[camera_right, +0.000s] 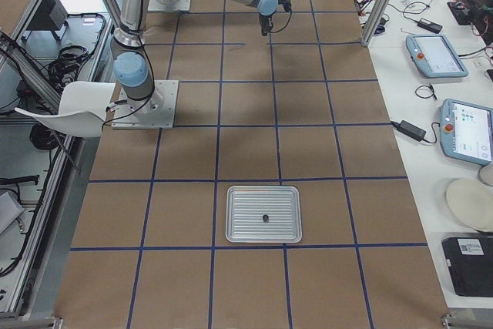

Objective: Place bearing gear from tray to pile

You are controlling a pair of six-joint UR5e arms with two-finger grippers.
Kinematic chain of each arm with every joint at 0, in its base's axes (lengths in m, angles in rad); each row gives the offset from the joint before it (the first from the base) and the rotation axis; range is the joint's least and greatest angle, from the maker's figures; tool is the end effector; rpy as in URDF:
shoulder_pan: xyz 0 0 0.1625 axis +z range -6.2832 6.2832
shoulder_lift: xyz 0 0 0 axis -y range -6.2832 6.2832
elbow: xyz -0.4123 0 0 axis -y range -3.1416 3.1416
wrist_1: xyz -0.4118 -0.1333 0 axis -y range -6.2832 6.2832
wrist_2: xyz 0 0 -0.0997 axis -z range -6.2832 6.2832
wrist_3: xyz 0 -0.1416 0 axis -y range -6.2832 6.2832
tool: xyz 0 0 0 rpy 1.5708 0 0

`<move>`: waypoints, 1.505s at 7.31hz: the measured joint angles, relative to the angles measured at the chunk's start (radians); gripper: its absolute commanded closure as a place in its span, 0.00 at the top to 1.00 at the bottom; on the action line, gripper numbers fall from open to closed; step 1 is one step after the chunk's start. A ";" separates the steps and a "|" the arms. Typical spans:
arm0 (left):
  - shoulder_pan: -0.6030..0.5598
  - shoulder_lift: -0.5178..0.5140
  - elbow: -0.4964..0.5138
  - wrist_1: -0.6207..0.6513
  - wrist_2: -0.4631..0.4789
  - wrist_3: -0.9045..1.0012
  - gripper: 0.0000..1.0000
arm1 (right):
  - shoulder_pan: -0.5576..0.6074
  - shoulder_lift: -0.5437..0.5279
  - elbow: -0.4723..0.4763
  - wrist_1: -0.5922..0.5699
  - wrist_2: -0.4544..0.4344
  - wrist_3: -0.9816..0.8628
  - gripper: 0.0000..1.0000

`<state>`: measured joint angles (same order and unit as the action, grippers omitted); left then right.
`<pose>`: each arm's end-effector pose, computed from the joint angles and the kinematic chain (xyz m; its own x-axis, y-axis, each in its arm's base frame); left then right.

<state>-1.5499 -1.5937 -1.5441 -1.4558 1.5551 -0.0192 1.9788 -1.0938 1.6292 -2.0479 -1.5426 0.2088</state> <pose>-0.1243 -0.5397 0.4475 -0.9991 -0.0381 0.0179 -0.0399 0.9922 -0.1182 0.3779 -0.5282 0.1716 -0.9804 -0.1966 -0.0155 -0.1972 0.9784 0.0628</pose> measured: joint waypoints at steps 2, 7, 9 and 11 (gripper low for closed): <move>0.001 0.001 -0.001 0.000 -0.001 -0.001 1.00 | 0.044 0.026 0.033 -0.023 0.000 0.049 0.22; -0.002 -0.006 -0.001 0.000 -0.002 0.000 1.00 | 0.060 0.015 0.057 -0.046 -0.002 0.051 1.00; -0.020 -0.032 -0.016 -0.002 -0.004 -0.011 1.00 | -0.020 -0.031 0.044 -0.012 -0.004 -0.033 1.00; -0.103 -0.075 -0.076 0.069 -0.003 -0.069 0.97 | -0.181 -0.143 0.041 0.107 -0.005 -0.196 1.00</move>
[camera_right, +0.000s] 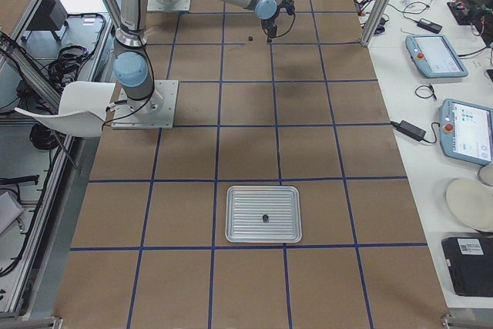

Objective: Place bearing gear from tray to pile

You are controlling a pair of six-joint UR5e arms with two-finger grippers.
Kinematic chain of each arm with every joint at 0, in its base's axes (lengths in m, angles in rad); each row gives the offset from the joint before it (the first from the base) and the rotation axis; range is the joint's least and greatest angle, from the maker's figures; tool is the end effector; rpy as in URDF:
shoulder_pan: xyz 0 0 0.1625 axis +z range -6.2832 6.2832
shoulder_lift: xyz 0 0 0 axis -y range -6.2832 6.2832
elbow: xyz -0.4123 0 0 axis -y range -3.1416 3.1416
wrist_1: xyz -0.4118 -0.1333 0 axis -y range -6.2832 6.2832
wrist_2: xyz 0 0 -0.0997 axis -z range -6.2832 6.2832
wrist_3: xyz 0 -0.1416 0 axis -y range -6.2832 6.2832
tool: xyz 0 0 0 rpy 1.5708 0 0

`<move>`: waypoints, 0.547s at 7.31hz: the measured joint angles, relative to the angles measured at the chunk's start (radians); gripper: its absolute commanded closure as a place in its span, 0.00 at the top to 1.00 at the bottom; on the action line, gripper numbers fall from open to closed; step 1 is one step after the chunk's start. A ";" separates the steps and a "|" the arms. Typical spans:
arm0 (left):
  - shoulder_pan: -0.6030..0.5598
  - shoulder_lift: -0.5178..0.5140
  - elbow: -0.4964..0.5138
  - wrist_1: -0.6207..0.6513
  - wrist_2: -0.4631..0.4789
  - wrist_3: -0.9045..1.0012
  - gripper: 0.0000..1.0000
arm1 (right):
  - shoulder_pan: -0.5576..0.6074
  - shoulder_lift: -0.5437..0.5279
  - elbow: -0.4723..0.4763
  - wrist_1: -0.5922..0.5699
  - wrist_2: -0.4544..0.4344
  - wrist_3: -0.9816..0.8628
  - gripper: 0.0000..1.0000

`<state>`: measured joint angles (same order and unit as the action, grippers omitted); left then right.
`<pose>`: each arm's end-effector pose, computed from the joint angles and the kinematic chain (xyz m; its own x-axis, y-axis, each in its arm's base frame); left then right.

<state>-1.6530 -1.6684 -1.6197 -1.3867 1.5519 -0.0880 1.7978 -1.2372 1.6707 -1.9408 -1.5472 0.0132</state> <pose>-0.1809 -0.5395 0.3750 -0.9997 -0.0050 0.0221 -0.0058 0.9993 -0.0358 0.2680 -0.5531 0.2315 -0.9773 -0.2107 -0.0227 -0.2117 0.9752 0.0638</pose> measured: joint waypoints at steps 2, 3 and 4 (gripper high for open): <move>-0.107 -0.053 -0.125 0.161 0.000 -0.095 0.99 | -0.224 -0.113 0.000 0.137 -0.004 -0.224 1.00; -0.154 -0.090 -0.207 0.283 -0.007 -0.144 0.99 | -0.351 -0.140 0.001 0.175 -0.007 -0.381 1.00; -0.193 -0.137 -0.271 0.398 -0.020 -0.198 0.96 | -0.469 -0.153 0.001 0.193 -0.010 -0.535 1.00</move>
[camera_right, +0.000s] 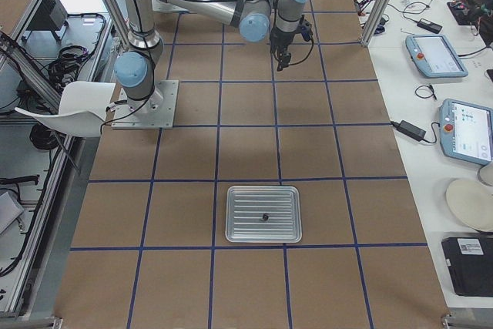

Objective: Place bearing gear from tray to pile

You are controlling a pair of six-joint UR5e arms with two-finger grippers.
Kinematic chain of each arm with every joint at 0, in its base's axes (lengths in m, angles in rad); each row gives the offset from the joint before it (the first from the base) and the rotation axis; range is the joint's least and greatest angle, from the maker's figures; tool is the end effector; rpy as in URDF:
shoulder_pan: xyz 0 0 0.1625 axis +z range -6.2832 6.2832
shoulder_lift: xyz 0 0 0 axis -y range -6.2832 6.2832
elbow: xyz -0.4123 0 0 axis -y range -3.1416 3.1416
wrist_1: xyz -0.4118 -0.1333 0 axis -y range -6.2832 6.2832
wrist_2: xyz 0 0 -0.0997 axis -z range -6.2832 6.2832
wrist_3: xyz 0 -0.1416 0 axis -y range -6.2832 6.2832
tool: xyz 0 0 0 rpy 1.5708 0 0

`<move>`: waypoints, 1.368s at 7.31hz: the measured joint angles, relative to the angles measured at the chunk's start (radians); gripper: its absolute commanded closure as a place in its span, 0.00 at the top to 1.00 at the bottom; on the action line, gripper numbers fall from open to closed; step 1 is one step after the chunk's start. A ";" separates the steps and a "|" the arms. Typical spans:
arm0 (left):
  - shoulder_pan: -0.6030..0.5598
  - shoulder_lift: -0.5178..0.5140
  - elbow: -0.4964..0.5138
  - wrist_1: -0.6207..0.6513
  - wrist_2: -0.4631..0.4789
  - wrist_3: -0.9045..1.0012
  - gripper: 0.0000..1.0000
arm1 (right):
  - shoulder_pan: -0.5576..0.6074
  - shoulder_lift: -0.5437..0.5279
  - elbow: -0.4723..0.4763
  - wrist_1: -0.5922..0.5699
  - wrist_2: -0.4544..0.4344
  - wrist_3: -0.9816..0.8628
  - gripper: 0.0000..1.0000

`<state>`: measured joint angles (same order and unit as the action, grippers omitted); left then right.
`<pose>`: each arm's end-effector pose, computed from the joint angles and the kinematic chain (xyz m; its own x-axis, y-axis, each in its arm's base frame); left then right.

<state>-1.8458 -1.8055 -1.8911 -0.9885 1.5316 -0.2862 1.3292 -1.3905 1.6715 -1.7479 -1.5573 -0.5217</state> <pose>-0.2828 -0.4910 0.2078 -0.9989 -0.0103 0.0453 -0.0110 0.9998 -0.0151 -0.0013 -0.5703 0.3028 -0.9600 -0.2727 -0.0633 -0.2774 0.9572 0.0832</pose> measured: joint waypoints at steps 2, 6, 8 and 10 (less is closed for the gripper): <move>-0.073 -0.107 -0.048 0.141 -0.008 -0.075 0.97 | -0.172 -0.013 -0.002 0.013 -0.023 -0.224 1.00; -0.116 -0.202 -0.056 0.213 -0.007 -0.109 0.00 | -0.464 -0.001 -0.005 -0.043 -0.074 -0.686 1.00; -0.119 -0.205 -0.055 0.215 -0.006 -0.106 0.00 | -0.570 0.070 -0.010 -0.192 -0.075 -0.891 1.00; -0.118 -0.199 -0.053 0.216 -0.005 -0.103 0.00 | -0.663 0.165 -0.015 -0.337 -0.066 -1.059 1.00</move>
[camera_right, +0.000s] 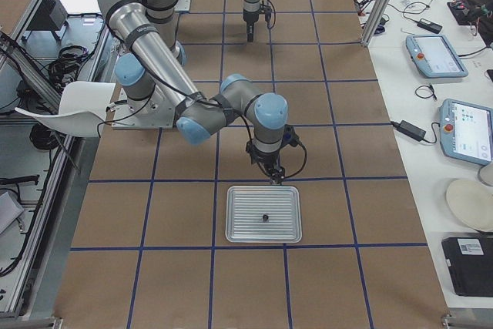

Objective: Place bearing gear from tray to pile

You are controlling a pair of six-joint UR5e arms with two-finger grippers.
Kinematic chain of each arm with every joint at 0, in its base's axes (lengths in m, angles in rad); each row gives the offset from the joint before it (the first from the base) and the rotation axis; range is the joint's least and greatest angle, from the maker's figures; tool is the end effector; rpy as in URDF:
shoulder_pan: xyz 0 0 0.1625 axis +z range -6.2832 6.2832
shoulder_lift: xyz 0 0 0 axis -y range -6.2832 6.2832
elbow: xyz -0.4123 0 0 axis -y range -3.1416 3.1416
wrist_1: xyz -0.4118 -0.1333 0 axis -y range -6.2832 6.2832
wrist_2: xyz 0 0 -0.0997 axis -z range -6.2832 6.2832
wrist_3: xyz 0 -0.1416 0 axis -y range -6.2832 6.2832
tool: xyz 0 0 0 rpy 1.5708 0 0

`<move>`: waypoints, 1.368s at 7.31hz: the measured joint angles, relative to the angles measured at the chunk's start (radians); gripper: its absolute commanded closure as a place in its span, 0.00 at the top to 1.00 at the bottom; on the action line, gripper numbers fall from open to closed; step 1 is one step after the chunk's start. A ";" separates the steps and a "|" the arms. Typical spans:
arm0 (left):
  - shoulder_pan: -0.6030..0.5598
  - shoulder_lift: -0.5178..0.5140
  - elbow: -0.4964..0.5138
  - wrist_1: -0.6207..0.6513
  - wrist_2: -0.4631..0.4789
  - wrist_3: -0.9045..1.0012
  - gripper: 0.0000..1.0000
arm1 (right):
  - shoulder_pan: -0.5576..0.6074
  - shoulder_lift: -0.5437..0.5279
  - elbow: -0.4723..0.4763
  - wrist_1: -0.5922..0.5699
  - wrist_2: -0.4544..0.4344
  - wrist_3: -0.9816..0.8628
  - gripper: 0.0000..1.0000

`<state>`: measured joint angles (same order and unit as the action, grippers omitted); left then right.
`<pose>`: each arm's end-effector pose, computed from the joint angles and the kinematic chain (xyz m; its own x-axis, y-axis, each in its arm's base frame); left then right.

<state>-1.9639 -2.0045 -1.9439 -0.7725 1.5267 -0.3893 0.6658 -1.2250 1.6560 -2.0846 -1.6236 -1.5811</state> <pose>-0.3421 -0.4607 0.0970 -0.9993 0.0032 0.0376 0.0041 0.9997 0.0246 -0.4137 -0.4850 0.2457 -0.7774 -0.6237 0.0822 -0.6214 0.7816 0.0534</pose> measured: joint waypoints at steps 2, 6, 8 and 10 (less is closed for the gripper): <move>0.006 0.043 0.013 -0.004 0.018 0.003 0.00 | -0.052 0.091 -0.038 -0.035 0.008 -0.064 0.99; 0.260 0.134 0.058 -0.090 0.083 0.126 0.00 | -0.064 0.282 -0.183 -0.029 0.056 -0.111 0.99; 0.476 0.176 0.048 -0.171 0.083 0.354 0.00 | -0.064 0.318 -0.195 -0.030 0.105 -0.143 0.87; 0.705 0.193 0.032 -0.243 0.088 0.634 0.00 | -0.063 0.326 -0.196 -0.027 0.103 -0.151 0.79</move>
<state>-1.2585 -1.8119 -1.9121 -1.0150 1.6143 0.2442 0.6025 -0.8990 1.4603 -2.1118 -1.5201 -1.7316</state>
